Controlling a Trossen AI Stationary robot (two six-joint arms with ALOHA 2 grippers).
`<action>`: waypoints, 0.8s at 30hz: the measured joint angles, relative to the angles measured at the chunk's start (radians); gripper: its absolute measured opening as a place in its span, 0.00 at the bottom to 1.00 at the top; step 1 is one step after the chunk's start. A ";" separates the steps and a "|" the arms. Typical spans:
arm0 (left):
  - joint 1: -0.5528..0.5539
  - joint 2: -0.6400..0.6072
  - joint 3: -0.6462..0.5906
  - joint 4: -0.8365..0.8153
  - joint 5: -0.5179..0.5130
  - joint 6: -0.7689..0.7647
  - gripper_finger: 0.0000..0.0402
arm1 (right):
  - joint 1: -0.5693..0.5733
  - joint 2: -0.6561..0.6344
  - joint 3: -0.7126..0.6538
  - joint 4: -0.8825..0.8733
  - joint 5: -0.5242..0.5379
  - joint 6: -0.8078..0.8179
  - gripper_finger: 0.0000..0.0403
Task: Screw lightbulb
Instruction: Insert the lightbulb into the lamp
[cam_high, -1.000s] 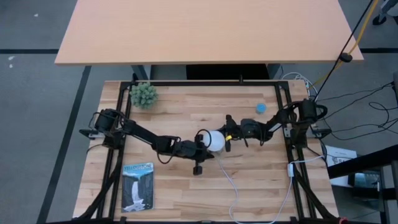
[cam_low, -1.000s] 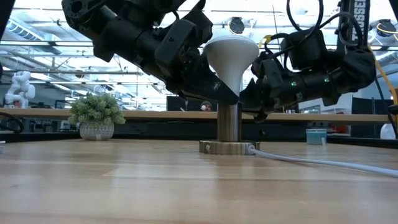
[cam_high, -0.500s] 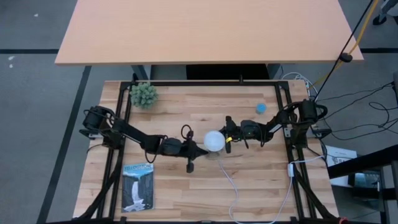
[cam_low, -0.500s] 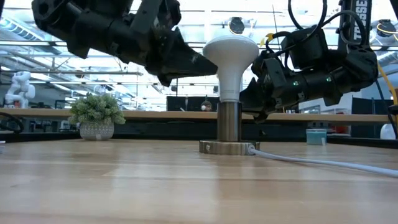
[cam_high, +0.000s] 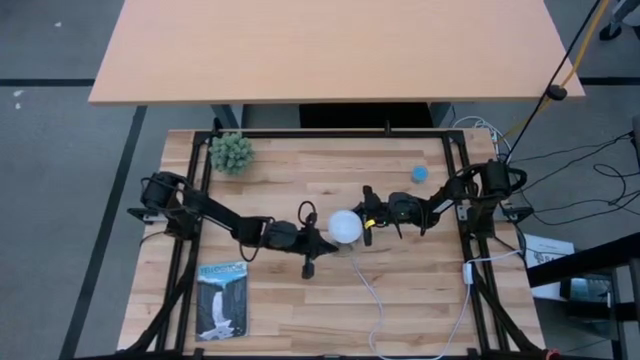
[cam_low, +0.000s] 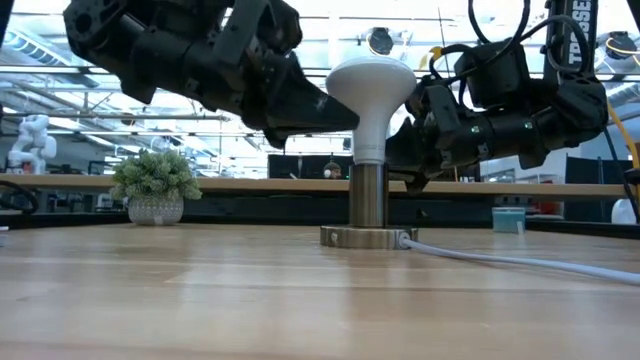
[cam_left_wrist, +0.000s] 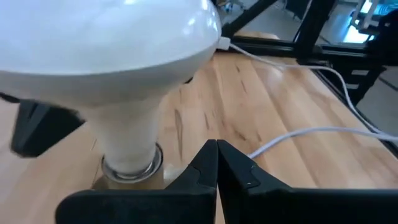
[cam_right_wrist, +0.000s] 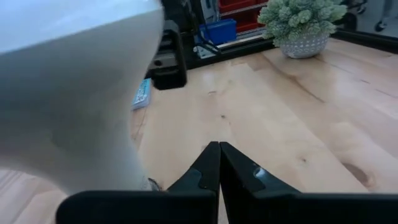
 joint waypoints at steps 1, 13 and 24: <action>0.001 0.002 0.002 -0.001 0.001 0.000 0.00 | 0.001 0.000 0.000 0.000 -0.009 0.000 0.00; 0.018 0.029 0.013 -0.001 -0.010 0.000 0.00 | 0.016 0.000 0.000 -0.024 -0.020 0.000 0.00; 0.056 0.029 0.013 -0.002 -0.012 0.000 0.00 | 0.053 -0.001 0.000 -0.050 -0.013 0.000 0.00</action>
